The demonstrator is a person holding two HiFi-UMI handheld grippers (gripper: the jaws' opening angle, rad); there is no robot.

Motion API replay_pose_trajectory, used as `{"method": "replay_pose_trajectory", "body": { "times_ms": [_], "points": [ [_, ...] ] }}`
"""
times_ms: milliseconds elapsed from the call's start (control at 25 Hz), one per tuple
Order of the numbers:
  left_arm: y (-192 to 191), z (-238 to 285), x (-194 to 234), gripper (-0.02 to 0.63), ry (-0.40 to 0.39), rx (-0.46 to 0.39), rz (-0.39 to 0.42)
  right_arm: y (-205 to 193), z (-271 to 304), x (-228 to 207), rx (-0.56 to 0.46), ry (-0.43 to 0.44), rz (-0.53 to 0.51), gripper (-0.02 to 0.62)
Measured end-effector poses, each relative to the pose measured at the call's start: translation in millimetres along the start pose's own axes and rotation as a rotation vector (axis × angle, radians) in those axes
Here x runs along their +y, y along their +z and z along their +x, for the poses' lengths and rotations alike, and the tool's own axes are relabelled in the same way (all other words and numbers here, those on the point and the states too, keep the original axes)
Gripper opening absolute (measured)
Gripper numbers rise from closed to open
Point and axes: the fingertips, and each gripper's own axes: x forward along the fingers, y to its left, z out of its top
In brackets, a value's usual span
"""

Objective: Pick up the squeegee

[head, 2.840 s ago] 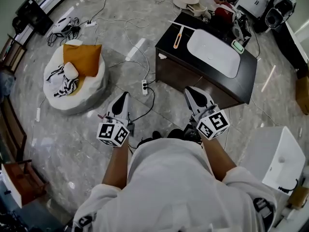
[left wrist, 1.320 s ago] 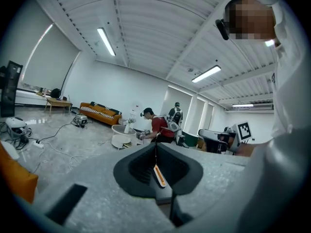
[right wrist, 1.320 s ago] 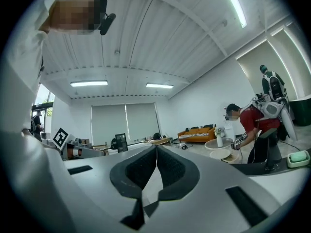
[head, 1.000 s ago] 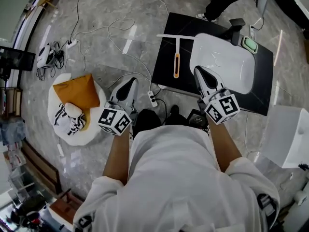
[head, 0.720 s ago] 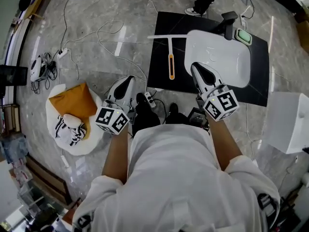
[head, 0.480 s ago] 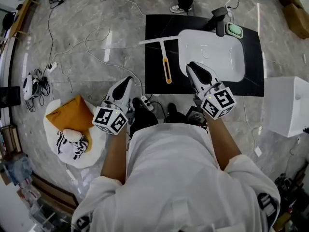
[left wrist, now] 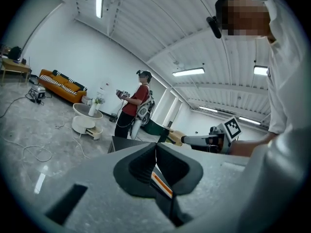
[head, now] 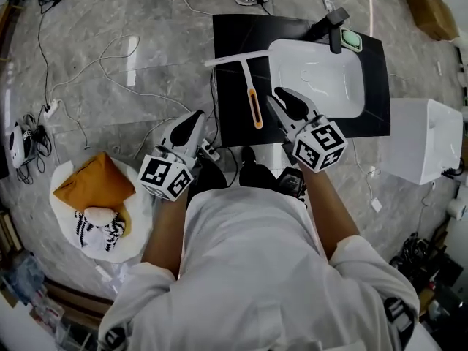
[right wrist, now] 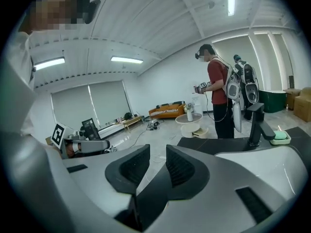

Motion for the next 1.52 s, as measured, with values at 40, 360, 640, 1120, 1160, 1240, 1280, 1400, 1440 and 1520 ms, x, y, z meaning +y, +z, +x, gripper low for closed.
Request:
{"method": "replay_pose_trajectory", "body": {
  "times_ms": [40,360,640,1120,1160,1240,1280,1400,1440,1520],
  "points": [
    [-2.0,1.2,8.2,0.017,-0.001,0.005,-0.007,-1.3,9.0,-0.3,0.016,-0.008,-0.001,0.076],
    [-23.1,14.1,46.5,0.017,-0.011,0.021,-0.049,-28.8,56.6,-21.3,0.124,-0.047,0.032,0.126],
    [-35.8,15.8,76.7,0.017,0.033,0.035,-0.08,-51.2,96.3,-44.9,0.221,-0.085,0.05,0.133],
    [-41.6,14.0,100.2,0.017,0.066,0.039,-0.094,-95.6,142.0,-79.5,0.394,-0.15,0.066,0.133],
    [-42.1,13.6,100.6,0.017,0.066,0.04,-0.093,-97.9,144.6,-80.4,0.408,-0.151,0.068,0.133],
    [-43.8,12.9,101.0,0.017,0.065,0.043,-0.094,-104.6,149.7,-81.9,0.439,-0.151,0.079,0.133],
    [-45.0,12.3,100.9,0.017,0.065,0.044,-0.096,-108.3,151.7,-83.1,0.454,-0.153,0.084,0.133],
    [-47.3,9.1,100.5,0.017,0.066,0.044,-0.101,-116.3,156.4,-87.5,0.486,-0.17,0.09,0.132],
    [-47.8,7.4,100.6,0.017,0.067,0.044,-0.104,-117.6,157.9,-88.4,0.493,-0.175,0.09,0.132],
    [-48.9,4.4,101.3,0.017,0.071,0.045,-0.109,-119.7,160.4,-90.2,0.506,-0.186,0.087,0.132]
  ]
}}
